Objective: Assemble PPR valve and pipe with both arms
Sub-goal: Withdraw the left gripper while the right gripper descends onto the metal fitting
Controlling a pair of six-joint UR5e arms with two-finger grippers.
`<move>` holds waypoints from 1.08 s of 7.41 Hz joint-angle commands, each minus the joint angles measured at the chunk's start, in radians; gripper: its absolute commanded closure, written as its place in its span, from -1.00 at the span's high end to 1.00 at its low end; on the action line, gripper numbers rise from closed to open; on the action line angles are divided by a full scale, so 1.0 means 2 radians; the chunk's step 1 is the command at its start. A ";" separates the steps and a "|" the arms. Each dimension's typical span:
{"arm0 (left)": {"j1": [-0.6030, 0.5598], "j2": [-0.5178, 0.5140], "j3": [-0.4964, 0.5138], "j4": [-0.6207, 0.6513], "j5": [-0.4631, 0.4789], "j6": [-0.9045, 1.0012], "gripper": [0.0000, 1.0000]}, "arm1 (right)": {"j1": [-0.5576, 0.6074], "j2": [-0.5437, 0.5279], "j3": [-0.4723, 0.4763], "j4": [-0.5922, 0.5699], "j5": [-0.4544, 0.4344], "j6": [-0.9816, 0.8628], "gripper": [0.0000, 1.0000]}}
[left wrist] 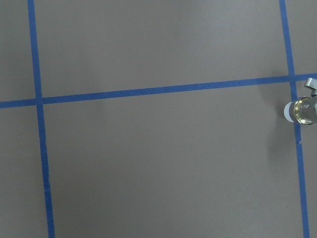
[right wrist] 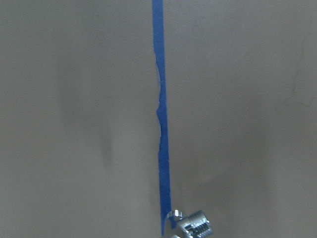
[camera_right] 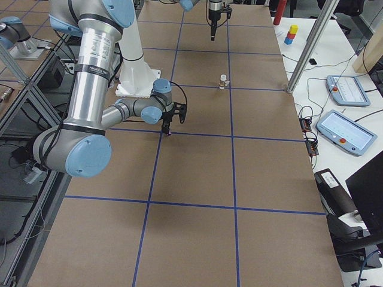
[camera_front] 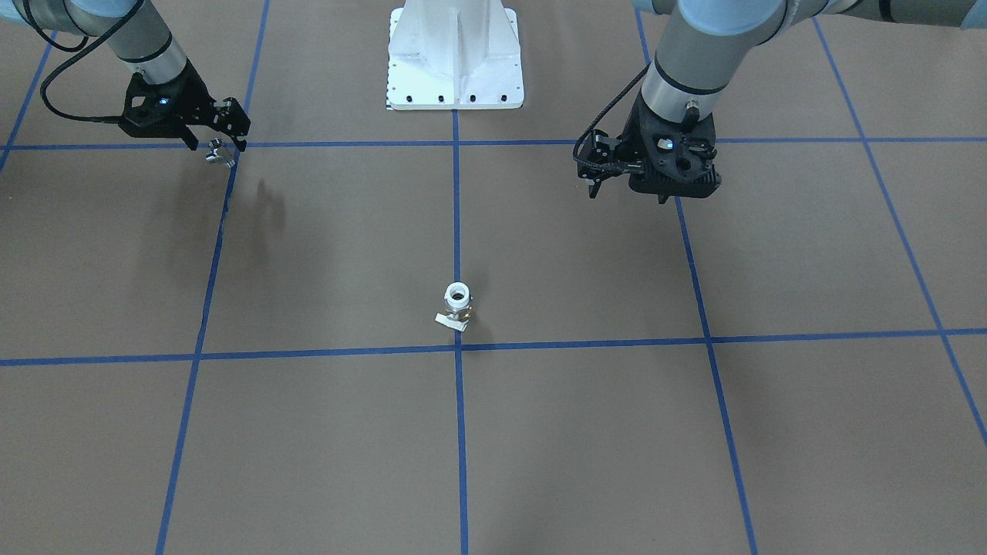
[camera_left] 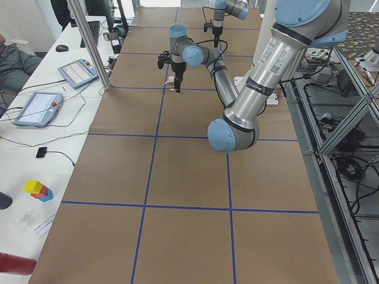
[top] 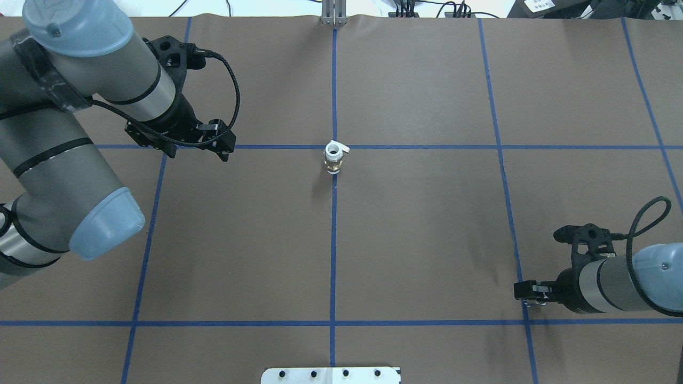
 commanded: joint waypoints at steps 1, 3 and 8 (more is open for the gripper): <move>-0.003 0.000 -0.001 0.000 0.000 0.000 0.99 | 0.000 0.000 -0.004 0.000 0.001 0.001 0.22; -0.003 0.000 -0.002 0.000 -0.001 0.000 0.99 | 0.001 -0.001 -0.002 0.000 0.001 0.001 -0.99; -0.009 0.002 -0.002 0.000 -0.002 0.004 0.99 | 0.073 0.072 0.016 -0.077 0.057 0.000 -1.00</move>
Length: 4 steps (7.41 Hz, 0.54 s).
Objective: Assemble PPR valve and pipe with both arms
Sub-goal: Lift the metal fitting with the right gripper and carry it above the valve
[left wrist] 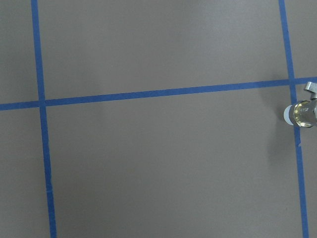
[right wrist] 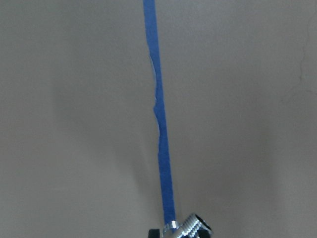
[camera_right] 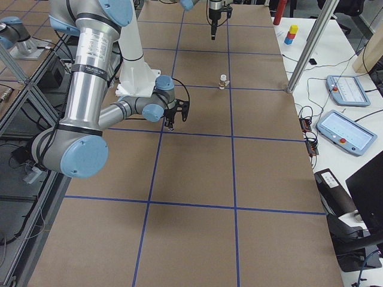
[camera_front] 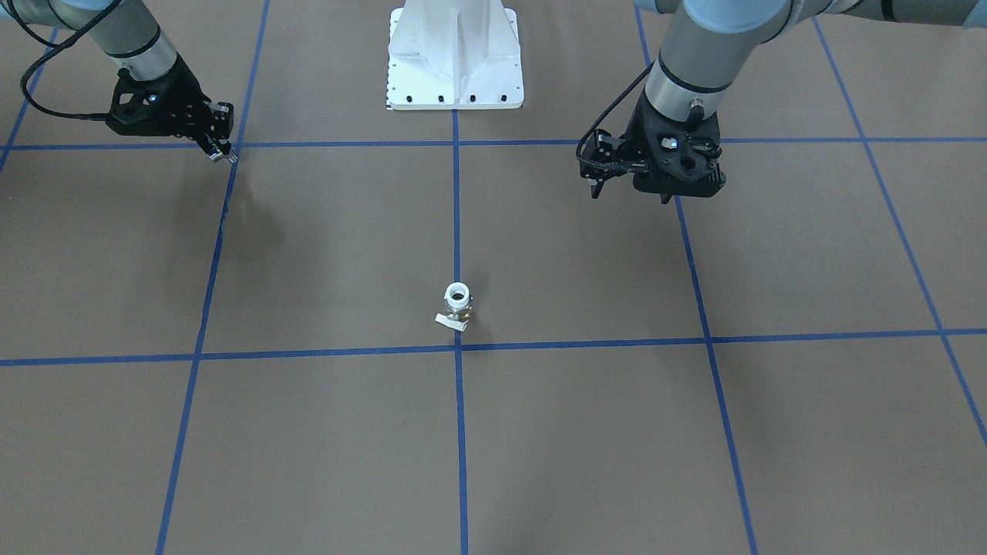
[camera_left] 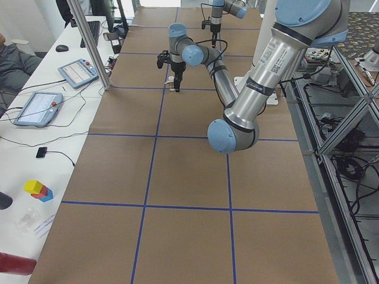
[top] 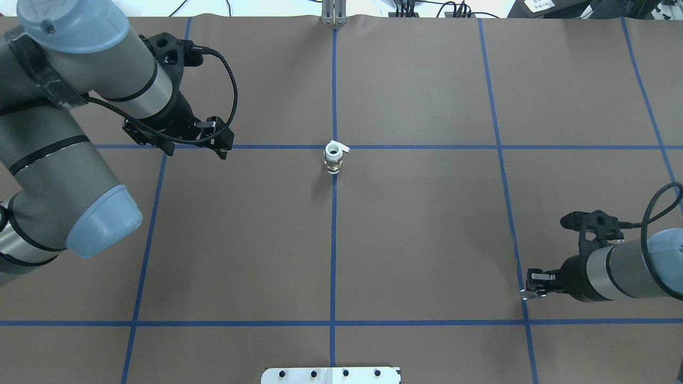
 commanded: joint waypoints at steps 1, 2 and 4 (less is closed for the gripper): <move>-0.012 0.020 -0.010 0.000 -0.001 0.030 0.99 | 0.065 0.190 -0.024 -0.208 0.035 -0.010 -1.00; -0.025 0.044 -0.014 -0.001 -0.001 0.074 0.99 | 0.083 0.319 -0.072 -0.314 0.034 -0.020 -1.00; -0.051 0.076 -0.014 -0.001 -0.003 0.139 0.99 | 0.107 0.440 -0.156 -0.338 0.042 -0.013 -1.00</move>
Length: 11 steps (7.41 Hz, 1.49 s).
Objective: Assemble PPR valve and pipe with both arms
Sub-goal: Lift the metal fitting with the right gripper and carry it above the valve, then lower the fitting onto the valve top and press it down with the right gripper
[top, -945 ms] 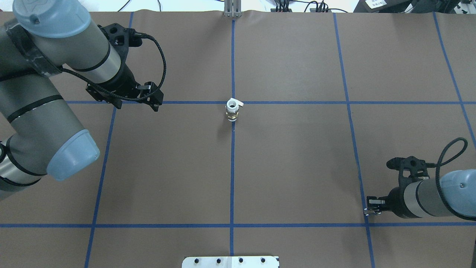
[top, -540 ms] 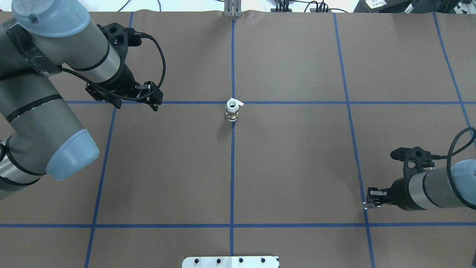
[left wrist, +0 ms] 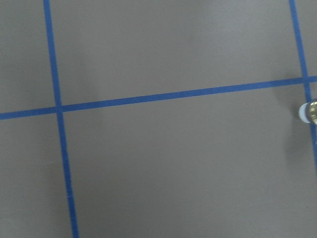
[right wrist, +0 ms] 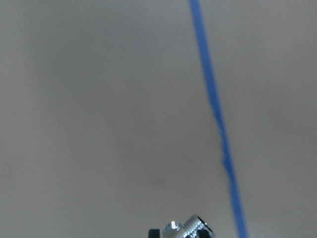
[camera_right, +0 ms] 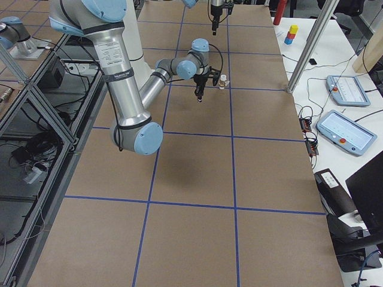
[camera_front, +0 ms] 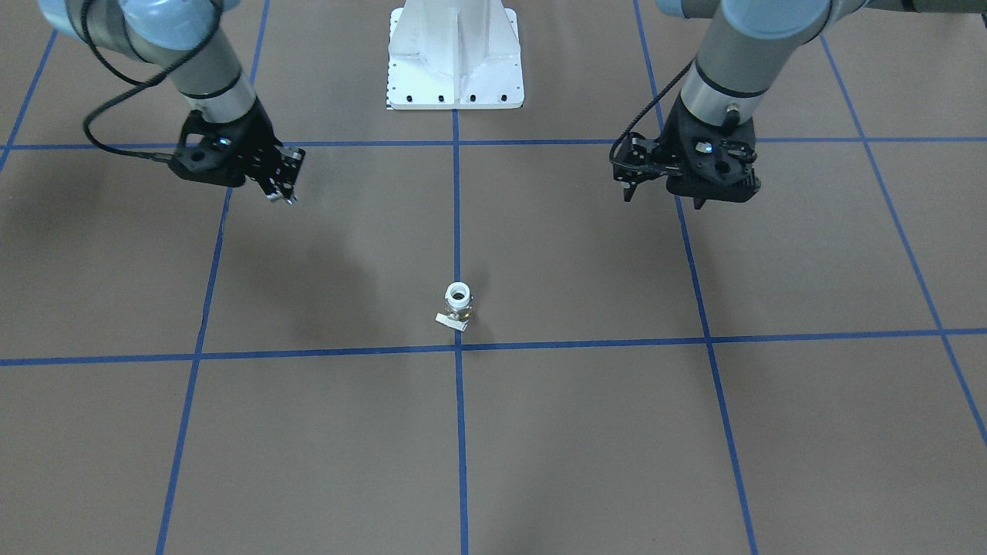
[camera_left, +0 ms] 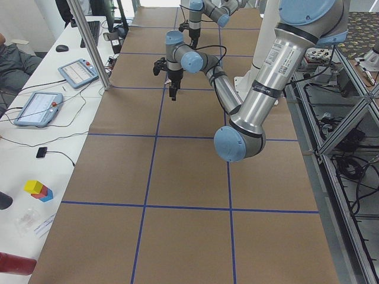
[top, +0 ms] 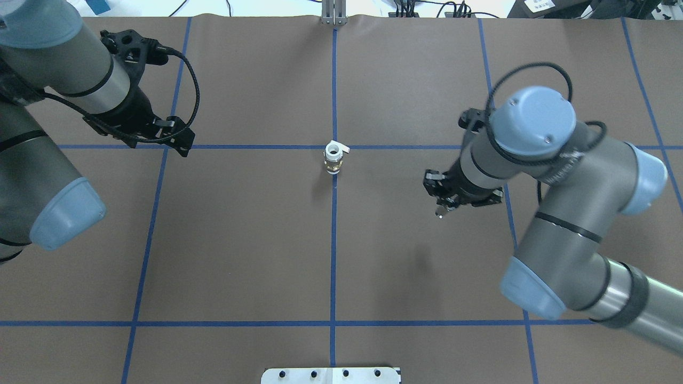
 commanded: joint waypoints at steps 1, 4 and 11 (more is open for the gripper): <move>-0.021 0.030 0.002 0.000 -0.002 0.058 0.99 | 0.027 0.136 -0.110 -0.035 0.027 -0.001 -1.00; -0.021 0.035 0.004 -0.001 -0.003 0.061 0.99 | 0.039 0.257 -0.263 -0.013 0.039 -0.003 -1.00; -0.021 0.033 0.005 -0.001 -0.003 0.061 0.99 | 0.035 0.270 -0.307 0.024 0.039 0.004 -1.00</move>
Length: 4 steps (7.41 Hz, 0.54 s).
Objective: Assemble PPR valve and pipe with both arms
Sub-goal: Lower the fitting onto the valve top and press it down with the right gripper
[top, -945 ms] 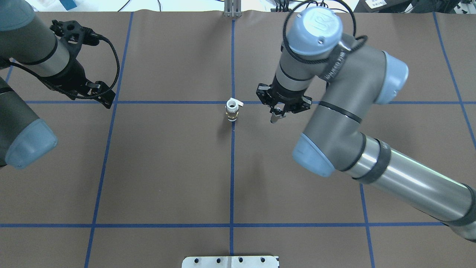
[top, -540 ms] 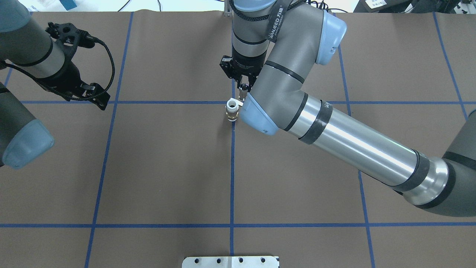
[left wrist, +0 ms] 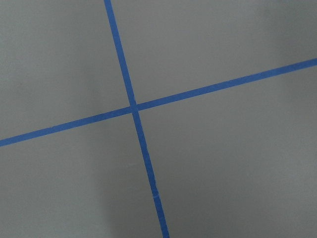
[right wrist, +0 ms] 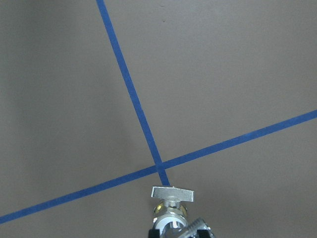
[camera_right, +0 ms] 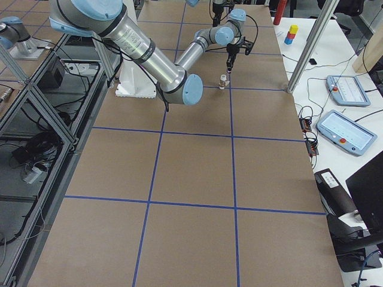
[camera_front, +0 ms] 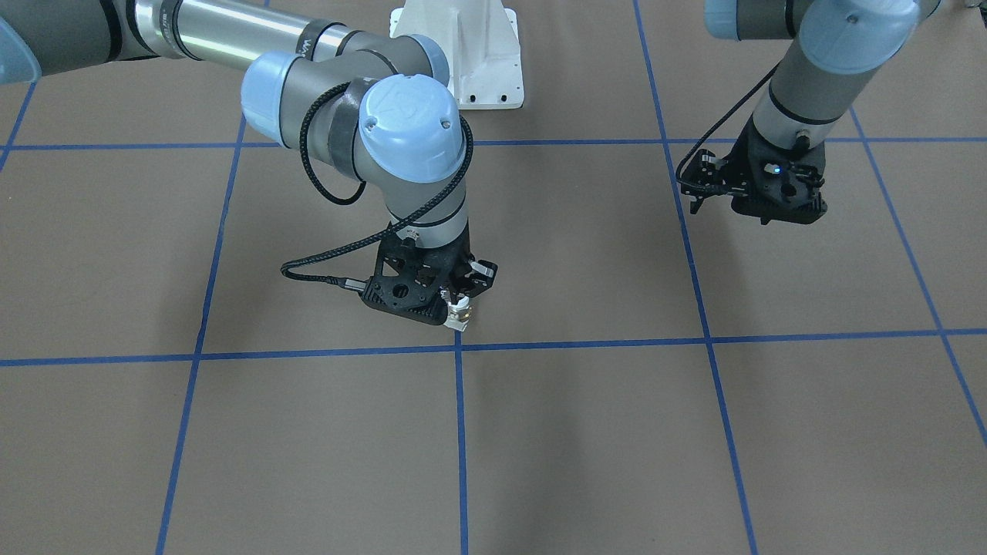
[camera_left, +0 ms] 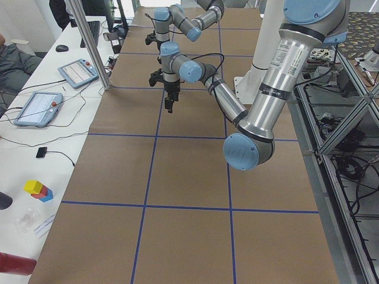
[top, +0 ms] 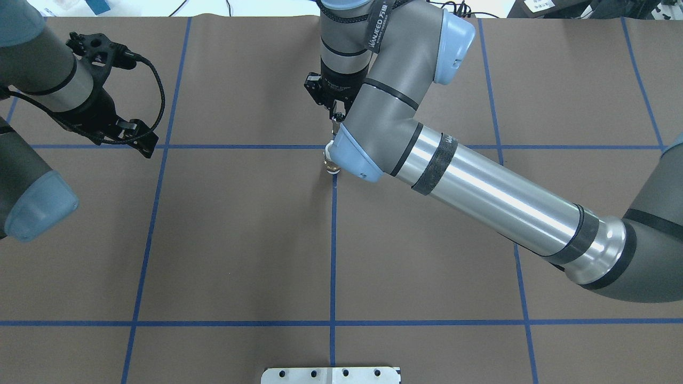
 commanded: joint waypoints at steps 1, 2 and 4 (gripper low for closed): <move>0.000 -0.001 0.000 0.000 0.000 0.000 0.99 | -0.009 -0.002 -0.001 0.000 -0.001 0.002 -1.00; 0.000 -0.001 0.000 0.000 0.000 0.000 0.99 | -0.014 -0.002 -0.001 0.000 -0.001 0.003 -1.00; 0.000 -0.001 -0.001 0.000 0.000 0.000 0.99 | -0.015 -0.002 -0.001 0.000 -0.001 0.003 -1.00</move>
